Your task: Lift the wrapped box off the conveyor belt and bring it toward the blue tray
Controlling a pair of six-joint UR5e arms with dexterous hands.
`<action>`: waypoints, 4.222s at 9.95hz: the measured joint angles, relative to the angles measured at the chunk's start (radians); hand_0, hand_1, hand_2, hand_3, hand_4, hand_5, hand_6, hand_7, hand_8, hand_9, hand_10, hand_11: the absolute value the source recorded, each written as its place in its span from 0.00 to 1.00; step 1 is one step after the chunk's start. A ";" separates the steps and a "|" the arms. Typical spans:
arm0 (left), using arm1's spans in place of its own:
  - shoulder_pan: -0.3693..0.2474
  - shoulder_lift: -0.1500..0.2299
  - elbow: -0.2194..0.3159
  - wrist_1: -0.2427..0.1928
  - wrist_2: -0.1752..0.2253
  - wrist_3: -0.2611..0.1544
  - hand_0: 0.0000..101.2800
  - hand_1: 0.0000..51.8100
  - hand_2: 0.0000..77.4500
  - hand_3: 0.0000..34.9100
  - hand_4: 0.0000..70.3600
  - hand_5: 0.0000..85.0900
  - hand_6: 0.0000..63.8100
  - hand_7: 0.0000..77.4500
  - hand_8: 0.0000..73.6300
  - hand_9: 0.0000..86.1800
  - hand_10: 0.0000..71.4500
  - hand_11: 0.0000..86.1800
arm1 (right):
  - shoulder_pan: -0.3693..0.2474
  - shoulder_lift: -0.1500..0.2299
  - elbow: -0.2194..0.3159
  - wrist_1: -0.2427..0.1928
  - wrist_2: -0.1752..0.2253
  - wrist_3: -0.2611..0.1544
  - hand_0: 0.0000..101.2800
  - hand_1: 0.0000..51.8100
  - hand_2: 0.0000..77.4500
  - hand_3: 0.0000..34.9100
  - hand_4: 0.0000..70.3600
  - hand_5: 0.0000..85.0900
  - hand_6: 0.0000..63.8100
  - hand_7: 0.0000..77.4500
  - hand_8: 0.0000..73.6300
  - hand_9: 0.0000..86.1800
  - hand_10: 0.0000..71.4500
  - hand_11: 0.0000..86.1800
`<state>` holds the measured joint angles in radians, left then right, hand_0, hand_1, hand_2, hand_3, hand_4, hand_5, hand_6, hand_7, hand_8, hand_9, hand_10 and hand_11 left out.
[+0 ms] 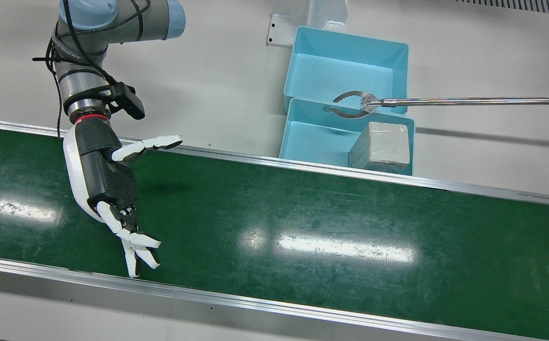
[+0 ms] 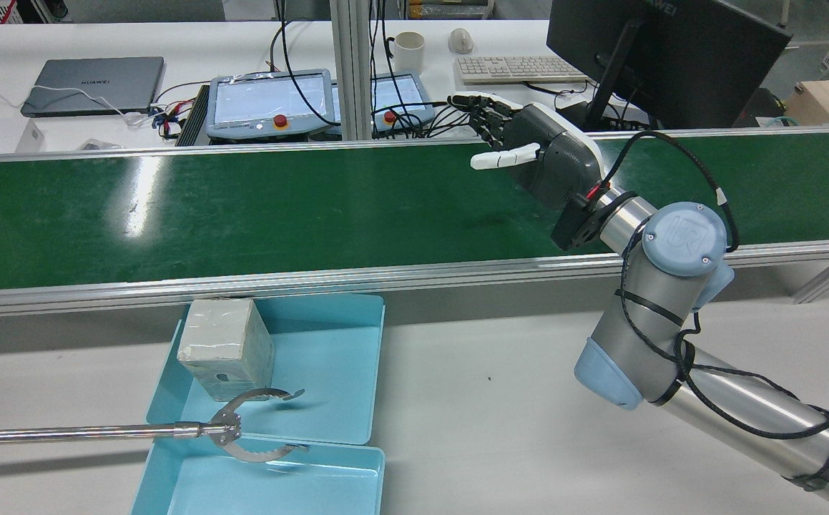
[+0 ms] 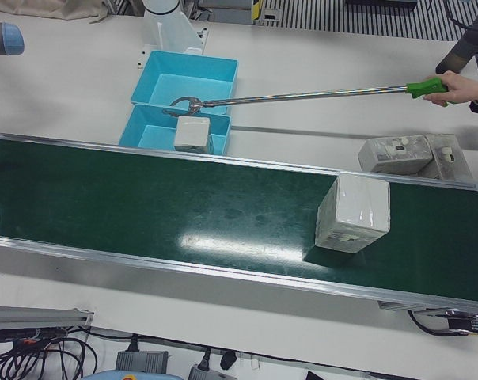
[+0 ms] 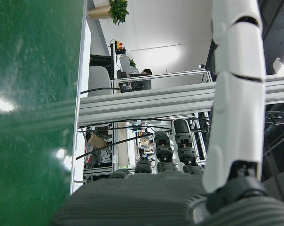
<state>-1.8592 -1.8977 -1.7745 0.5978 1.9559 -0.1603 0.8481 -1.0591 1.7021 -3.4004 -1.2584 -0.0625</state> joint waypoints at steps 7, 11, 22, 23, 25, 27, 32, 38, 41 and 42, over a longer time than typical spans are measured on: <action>0.000 0.000 0.000 0.000 0.000 0.000 0.00 0.00 0.01 0.00 0.00 0.01 0.01 0.01 0.01 0.00 0.01 0.01 | 0.000 -0.002 -0.002 0.000 0.003 0.003 0.47 0.27 0.13 0.00 0.17 0.25 0.07 0.06 0.00 0.03 0.00 0.01; 0.000 0.000 0.000 0.000 0.000 0.000 0.00 0.00 0.01 0.00 0.00 0.01 0.01 0.01 0.01 0.01 0.01 0.01 | 0.000 -0.002 -0.002 0.001 0.004 0.004 0.47 0.27 0.13 0.00 0.17 0.25 0.07 0.06 0.00 0.03 0.00 0.01; 0.000 0.000 0.000 0.000 0.000 0.000 0.00 0.00 0.01 0.00 0.00 0.01 0.01 0.01 0.01 0.01 0.01 0.01 | 0.000 -0.010 0.004 0.001 0.004 0.004 0.47 0.27 0.13 0.00 0.15 0.25 0.07 0.06 0.00 0.04 0.00 0.01; 0.000 0.000 0.000 0.000 0.000 0.000 0.00 0.00 0.01 0.00 0.00 0.01 0.01 0.01 0.01 0.00 0.01 0.01 | 0.000 -0.010 0.004 0.000 0.004 0.004 0.47 0.27 0.13 0.00 0.15 0.25 0.07 0.06 0.00 0.04 0.00 0.01; 0.000 0.000 0.000 0.000 0.000 0.000 0.00 0.00 0.01 0.00 0.00 0.01 0.01 0.01 0.01 0.01 0.01 0.01 | 0.000 -0.012 0.004 0.001 0.004 0.004 0.47 0.27 0.13 0.00 0.15 0.25 0.07 0.06 0.00 0.03 0.00 0.01; 0.000 0.000 0.000 0.000 0.000 0.000 0.00 0.00 0.01 0.00 0.00 0.01 0.01 0.01 0.01 0.01 0.01 0.01 | 0.000 -0.016 0.005 0.001 0.006 0.004 0.47 0.27 0.12 0.00 0.15 0.25 0.07 0.06 0.00 0.03 0.00 0.01; 0.000 0.000 0.000 0.000 0.000 0.000 0.00 0.00 0.01 0.00 0.00 0.01 0.01 0.01 0.01 0.01 0.01 0.01 | 0.000 -0.020 0.005 0.001 0.011 0.005 0.47 0.26 0.12 0.00 0.16 0.25 0.07 0.06 0.00 0.03 0.00 0.01; 0.000 0.000 0.000 0.000 0.000 0.000 0.00 0.00 0.01 0.00 0.00 0.01 0.01 0.01 0.01 0.01 0.01 0.01 | 0.000 -0.022 0.000 0.001 0.010 0.004 0.47 0.26 0.12 0.00 0.18 0.25 0.07 0.06 0.00 0.03 0.00 0.01; 0.000 0.000 0.000 0.000 0.000 0.000 0.00 0.00 0.01 0.00 0.00 0.01 0.01 0.01 0.01 0.00 0.01 0.01 | -0.002 -0.022 -0.003 0.001 0.011 0.003 0.47 0.26 0.12 0.00 0.18 0.25 0.07 0.07 0.00 0.03 0.00 0.01; 0.000 0.000 0.000 0.000 0.000 0.000 0.00 0.00 0.01 0.00 0.00 0.01 0.01 0.01 0.01 0.00 0.01 0.01 | -0.002 -0.022 -0.003 0.001 0.011 0.003 0.47 0.26 0.12 0.00 0.18 0.25 0.07 0.07 0.00 0.03 0.00 0.01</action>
<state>-1.8592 -1.8978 -1.7745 0.5978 1.9559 -0.1603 0.8457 -1.0815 1.6987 -3.3993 -1.2472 -0.0595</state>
